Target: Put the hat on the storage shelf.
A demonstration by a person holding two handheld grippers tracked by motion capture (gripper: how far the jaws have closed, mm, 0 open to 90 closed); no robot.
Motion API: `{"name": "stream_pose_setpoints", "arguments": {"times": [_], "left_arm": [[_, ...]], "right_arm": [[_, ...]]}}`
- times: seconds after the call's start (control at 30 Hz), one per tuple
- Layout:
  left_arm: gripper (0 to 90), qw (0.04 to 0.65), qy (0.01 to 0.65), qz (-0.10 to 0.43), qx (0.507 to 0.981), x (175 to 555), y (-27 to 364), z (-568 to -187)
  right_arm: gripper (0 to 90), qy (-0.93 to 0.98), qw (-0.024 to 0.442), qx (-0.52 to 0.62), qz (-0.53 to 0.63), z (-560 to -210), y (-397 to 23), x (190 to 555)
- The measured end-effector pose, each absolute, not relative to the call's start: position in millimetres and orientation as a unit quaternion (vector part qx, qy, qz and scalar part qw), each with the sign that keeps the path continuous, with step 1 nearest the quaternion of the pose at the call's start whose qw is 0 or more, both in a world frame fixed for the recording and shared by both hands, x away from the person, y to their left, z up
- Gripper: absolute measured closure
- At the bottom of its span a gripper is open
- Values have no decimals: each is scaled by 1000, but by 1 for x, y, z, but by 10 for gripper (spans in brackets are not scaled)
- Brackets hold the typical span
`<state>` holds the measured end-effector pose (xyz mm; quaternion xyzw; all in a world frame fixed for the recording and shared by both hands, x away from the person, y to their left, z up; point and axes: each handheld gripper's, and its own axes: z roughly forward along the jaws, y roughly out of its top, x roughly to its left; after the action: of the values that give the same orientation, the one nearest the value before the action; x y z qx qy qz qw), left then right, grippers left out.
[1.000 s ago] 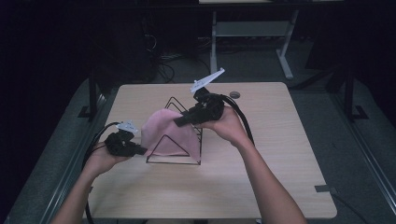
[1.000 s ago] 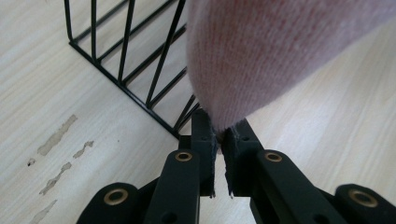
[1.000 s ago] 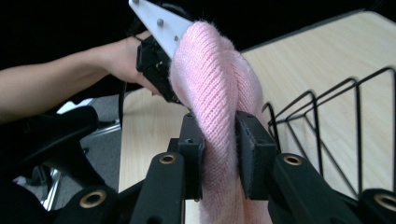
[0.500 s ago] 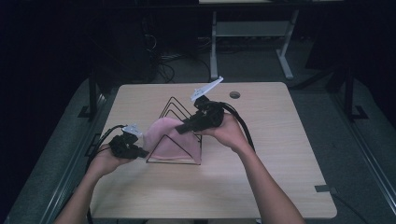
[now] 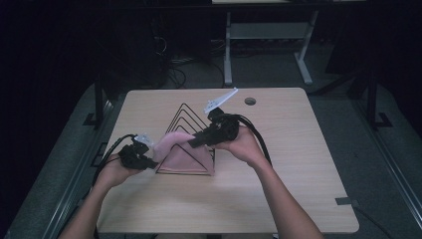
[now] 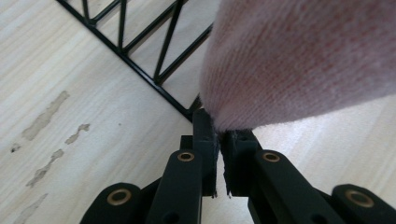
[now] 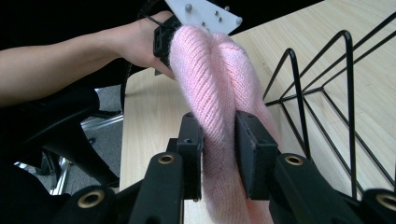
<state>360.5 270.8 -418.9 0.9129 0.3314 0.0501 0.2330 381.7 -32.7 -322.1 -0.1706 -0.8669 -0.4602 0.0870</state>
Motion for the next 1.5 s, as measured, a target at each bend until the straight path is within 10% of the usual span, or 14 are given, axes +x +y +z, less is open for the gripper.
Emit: {"name": "stream_pose_setpoints", "arguments": {"times": [0.97,1.5], "left_arm": [[853,205,334,44,919,361,273,-431],[730,229,349,48,907,357,284,-424]], "right_arm": [[809,-869,91,-164,-458,-334,-30,381],[595,-851,93,-187,-481,-337,-48,375]]}}
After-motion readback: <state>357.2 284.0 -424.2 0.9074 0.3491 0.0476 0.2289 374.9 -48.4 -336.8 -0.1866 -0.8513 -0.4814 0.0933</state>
